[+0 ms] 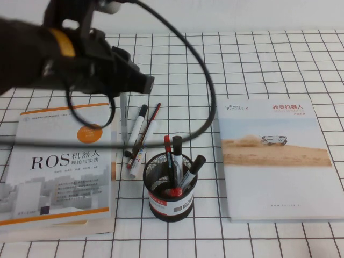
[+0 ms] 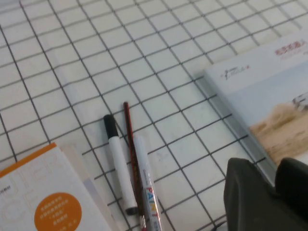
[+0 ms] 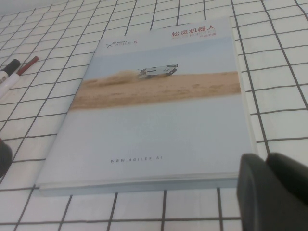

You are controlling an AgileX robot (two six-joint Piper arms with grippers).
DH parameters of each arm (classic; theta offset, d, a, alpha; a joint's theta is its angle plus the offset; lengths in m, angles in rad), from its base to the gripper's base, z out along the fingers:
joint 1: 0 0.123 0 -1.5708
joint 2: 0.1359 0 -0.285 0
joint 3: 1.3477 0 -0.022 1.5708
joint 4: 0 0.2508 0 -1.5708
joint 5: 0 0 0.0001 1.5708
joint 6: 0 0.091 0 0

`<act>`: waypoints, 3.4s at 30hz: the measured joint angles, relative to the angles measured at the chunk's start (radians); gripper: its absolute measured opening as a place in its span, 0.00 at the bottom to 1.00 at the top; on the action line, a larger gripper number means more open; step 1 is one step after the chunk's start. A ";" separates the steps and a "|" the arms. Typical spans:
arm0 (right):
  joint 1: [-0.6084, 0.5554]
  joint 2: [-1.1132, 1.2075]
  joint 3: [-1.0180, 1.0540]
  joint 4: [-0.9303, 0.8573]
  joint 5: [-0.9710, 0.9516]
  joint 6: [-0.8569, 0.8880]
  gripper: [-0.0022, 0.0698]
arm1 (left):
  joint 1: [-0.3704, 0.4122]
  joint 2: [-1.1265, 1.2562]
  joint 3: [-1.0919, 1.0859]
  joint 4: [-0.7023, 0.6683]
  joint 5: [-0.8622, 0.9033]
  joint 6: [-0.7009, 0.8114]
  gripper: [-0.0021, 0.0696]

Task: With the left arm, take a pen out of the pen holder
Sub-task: 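Take a marker out of the pen holder and lay it on the table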

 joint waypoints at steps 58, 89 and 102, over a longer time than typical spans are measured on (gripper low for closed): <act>0.000 0.000 0.000 0.000 0.000 0.000 0.01 | 0.098 0.936 -0.692 -0.176 0.209 0.235 0.39; 0.000 0.000 0.000 0.001 0.000 0.000 0.01 | 0.138 -0.288 0.418 0.007 -0.278 0.001 0.03; 0.000 0.000 0.000 0.001 0.000 0.000 0.01 | 0.138 -0.681 0.723 0.048 -0.297 -0.047 0.03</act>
